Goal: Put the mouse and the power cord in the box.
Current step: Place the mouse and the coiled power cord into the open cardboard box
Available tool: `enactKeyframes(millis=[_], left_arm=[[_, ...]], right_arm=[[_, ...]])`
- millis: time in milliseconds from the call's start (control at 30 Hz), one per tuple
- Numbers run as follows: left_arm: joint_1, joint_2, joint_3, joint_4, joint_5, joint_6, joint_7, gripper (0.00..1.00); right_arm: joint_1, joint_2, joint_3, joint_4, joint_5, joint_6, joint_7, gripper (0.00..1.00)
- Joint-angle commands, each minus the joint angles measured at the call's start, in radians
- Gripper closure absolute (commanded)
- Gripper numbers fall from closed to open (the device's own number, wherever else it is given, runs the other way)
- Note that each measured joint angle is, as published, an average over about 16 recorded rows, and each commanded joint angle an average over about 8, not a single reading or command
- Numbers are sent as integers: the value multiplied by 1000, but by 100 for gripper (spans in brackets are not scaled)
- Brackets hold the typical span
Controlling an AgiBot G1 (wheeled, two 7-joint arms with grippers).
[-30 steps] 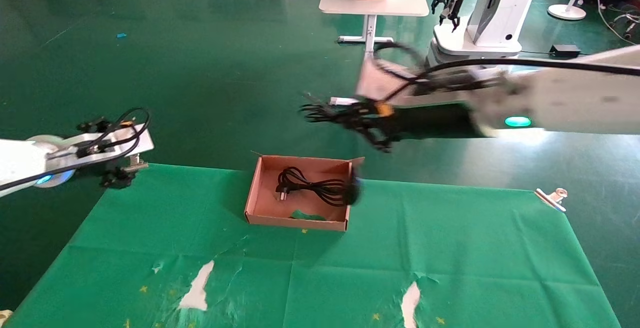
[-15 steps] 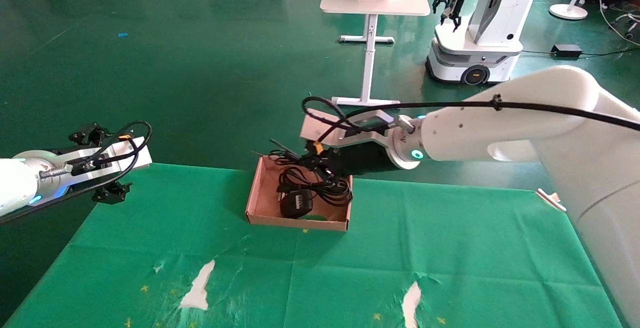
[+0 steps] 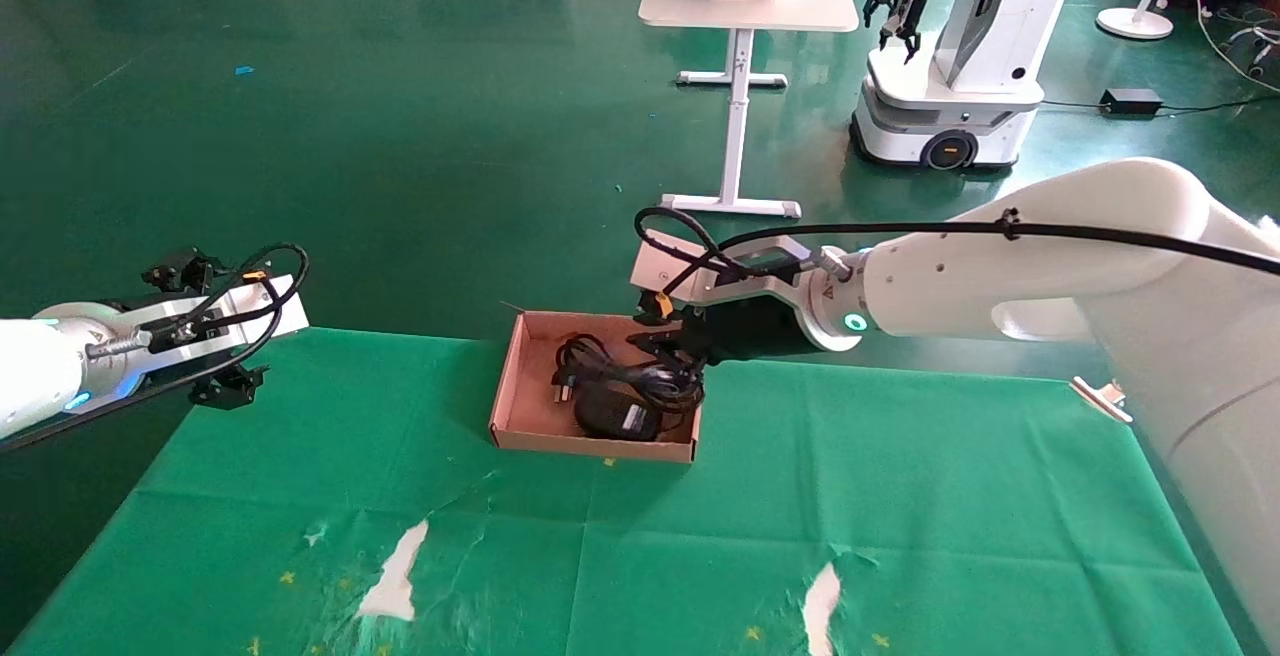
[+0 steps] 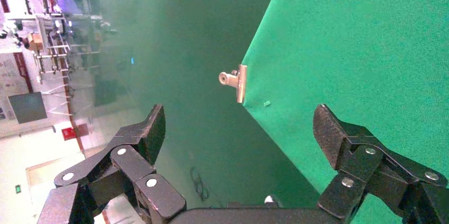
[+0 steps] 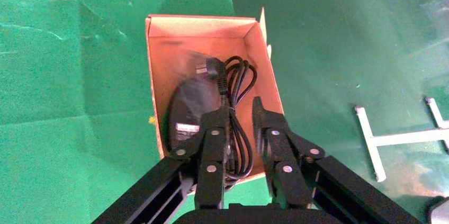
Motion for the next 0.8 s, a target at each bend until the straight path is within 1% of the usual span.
enactKeyframes(millis=[33,333,467,600,800], left_arm=[[0,1,0,3,-2,-2,1,0],[-1,4,0,8,-6,-6,3,0],[3,3,-7,8,-20,-1,9,0],[26,-4,-42,5,-89,22,40,0],[84,-22,-131,0,-265,82,119,0]], right_arm=[[0,2,2,7,-1,-3,1,0],[-4,9,7,27,1,-12,2,0],[-25,33,20,53,32,-27,7,0],[-65,77,43,100,92,-55,15,0],[-132,151,83,181,195,-102,30,0]])
